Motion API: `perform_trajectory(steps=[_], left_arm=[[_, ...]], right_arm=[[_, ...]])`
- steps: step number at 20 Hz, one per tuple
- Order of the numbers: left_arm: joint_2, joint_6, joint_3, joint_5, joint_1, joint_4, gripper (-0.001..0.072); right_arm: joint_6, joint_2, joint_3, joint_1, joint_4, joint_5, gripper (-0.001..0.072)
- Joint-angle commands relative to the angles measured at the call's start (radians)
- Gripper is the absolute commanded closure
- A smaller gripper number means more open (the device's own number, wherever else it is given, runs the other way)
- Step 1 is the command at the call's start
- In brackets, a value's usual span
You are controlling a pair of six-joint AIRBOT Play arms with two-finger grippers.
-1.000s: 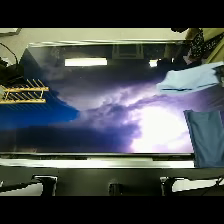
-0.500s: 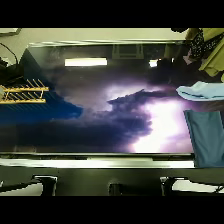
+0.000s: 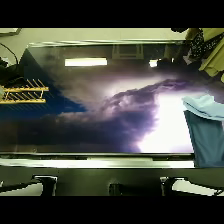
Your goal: Fold the clothes and pants, and hang the long-sleeved shirts on hangers.
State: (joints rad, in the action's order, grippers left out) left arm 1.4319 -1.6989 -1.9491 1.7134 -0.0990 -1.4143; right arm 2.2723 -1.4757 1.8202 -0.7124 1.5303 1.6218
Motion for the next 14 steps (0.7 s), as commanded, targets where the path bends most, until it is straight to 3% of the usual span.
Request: perform_trajectory(steps=[1, 6, 14], left_arm=[[-0.001, 0.000, 0.000, 0.000, -0.001, 0.000, 0.0685], [-0.001, -0.003, 0.000, 0.000, -0.001, 0.000, 0.0685], [0.000, -0.003, 0.000, 0.000, -0.001, 0.000, 0.0685]], right_arm=[[-0.050, 0.005, -0.001, -0.001, 0.119, 0.117, 0.0680], [-0.098, 0.010, -0.066, -0.001, 0.222, 0.164, 0.0680], [-0.085, 0.137, -0.542, 0.000, 0.292, 0.022, 0.0680]])
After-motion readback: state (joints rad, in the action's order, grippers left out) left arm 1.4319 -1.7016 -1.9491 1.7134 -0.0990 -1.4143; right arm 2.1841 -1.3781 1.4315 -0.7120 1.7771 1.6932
